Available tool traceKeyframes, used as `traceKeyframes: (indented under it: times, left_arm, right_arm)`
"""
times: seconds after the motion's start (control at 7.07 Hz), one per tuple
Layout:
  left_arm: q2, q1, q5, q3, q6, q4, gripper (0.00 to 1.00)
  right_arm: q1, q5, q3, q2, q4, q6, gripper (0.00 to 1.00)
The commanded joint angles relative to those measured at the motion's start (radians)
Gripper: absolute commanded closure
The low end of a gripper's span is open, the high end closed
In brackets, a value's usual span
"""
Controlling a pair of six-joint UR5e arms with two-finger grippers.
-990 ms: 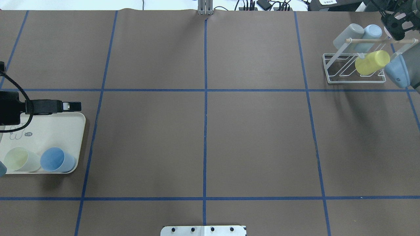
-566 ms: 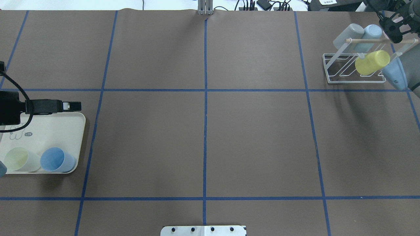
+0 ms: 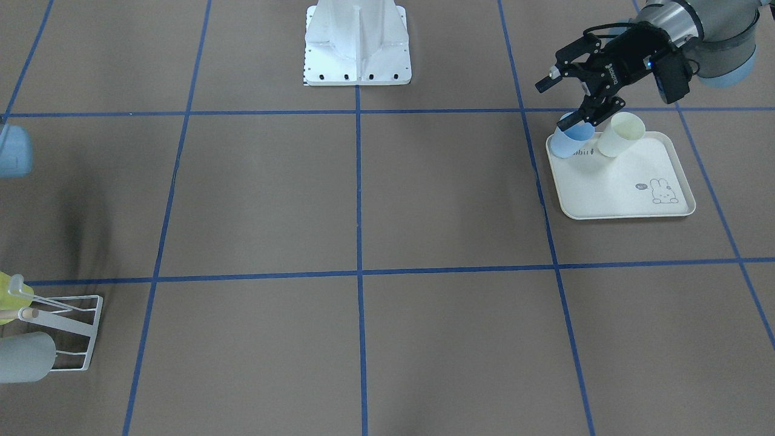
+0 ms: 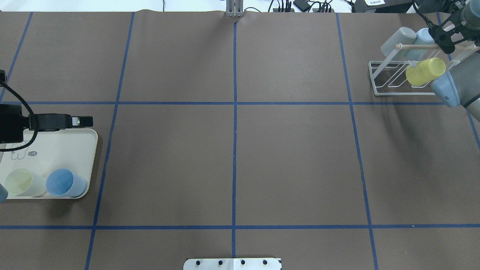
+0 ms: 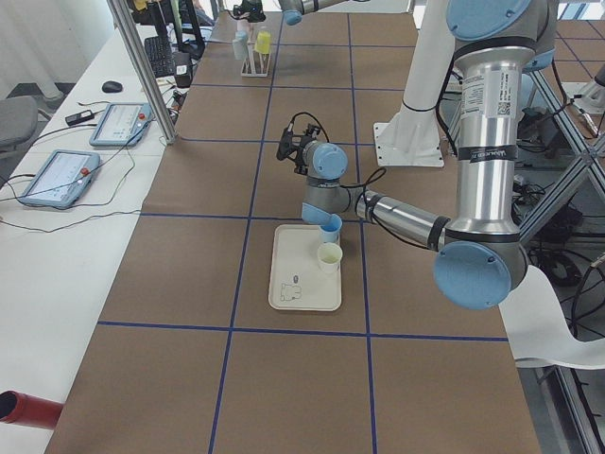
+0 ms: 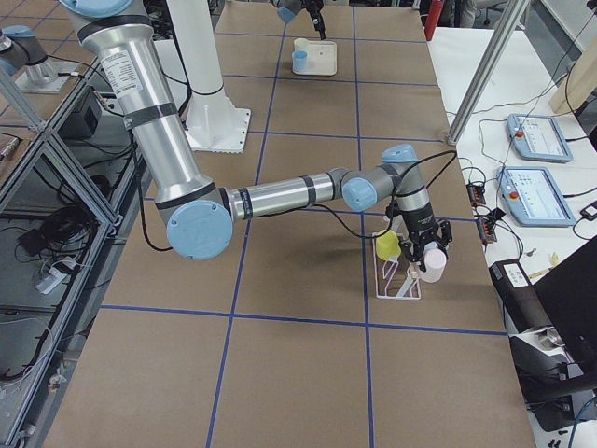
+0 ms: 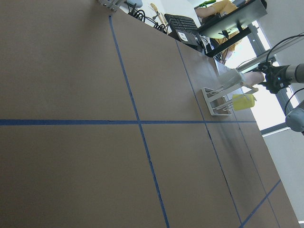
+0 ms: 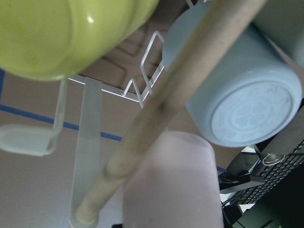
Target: Transfer IKEA cup to right arm and place on rack
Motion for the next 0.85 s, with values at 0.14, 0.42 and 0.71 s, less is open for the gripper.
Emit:
traceKeyframes:
  times: [0.14,0.42,0.71]
  left_arm:
    - [0.0,0.002,0.002,0.0,0.0,0.002,0.0]
    - [-0.002,0.003,0.002,0.0,0.0,0.002,0.0]
    - [-0.003,0.005,0.002,0.002,0.0,0.002,0.0]
  right_arm:
    - [-0.015,-0.027,-0.002,0.002,0.0,0.003,0.62]
    - [-0.018,-0.032,-0.002,0.002,0.0,0.01,0.33]
    - [-0.018,-0.032,-0.004,0.002,0.0,0.043,0.01]
